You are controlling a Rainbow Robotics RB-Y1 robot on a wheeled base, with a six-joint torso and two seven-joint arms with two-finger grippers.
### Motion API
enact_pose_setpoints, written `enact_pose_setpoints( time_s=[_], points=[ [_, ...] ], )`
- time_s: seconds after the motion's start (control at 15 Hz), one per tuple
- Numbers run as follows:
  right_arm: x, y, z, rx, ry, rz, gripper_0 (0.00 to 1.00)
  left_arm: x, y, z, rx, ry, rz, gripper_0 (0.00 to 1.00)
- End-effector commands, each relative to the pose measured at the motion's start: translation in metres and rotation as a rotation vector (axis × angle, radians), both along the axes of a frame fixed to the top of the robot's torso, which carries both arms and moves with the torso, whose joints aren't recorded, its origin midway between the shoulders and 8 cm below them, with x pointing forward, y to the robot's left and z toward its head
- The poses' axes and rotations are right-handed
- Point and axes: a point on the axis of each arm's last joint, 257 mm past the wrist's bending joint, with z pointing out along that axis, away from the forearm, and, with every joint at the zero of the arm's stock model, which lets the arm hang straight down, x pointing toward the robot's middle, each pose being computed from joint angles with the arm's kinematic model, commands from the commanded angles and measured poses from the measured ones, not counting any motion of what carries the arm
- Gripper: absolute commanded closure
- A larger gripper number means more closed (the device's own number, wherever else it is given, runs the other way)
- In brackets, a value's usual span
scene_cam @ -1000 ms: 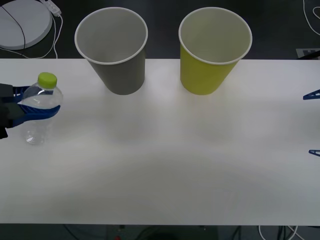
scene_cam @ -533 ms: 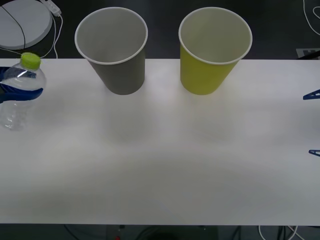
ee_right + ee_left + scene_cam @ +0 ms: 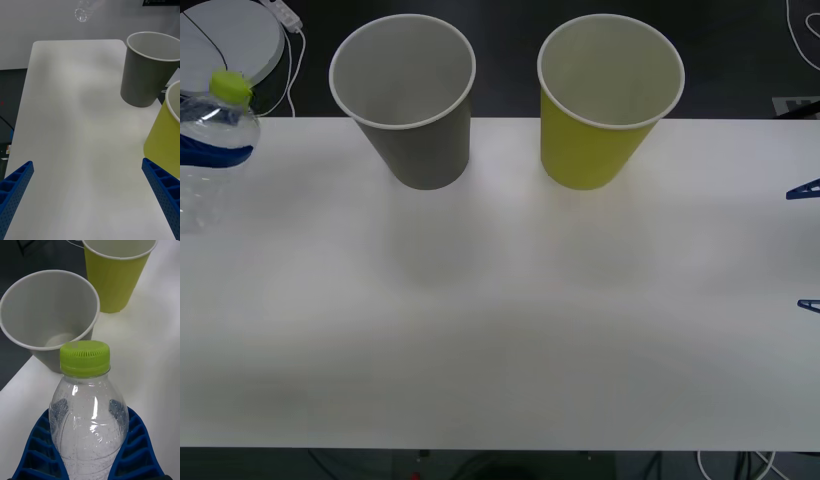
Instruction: Put the can into the green bin and the plastic bottle into the gray bin
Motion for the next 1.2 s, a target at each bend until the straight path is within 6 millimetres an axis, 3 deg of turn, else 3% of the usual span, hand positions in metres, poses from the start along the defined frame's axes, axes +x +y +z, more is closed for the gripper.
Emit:
enact_pose_setpoints(
  time_s=[0.07, 0.47, 0.87, 1.2],
  points=[
    [0.0, 0.0, 0.0, 0.0, 0.0, 0.0, 0.0, 0.011, -0.002, 0.016, 0.0, -0.009, 0.001, 1.0],
    [0.0, 0.0, 0.0, 0.0, 0.0, 0.0, 0.0, 0.028, -0.012, 0.043, 0.0, -0.037, -0.005, 1.0],
    [0.0, 0.0, 0.0, 0.0, 0.0, 0.0, 0.0, 0.053, -0.022, 0.051, 0.032, 0.001, -0.028, 1.0],
    [0.0, 0.0, 0.0, 0.0, 0.0, 0.0, 0.0, 0.076, -0.025, 0.07, 0.106, 0.061, -0.042, 1.0]
  ],
)
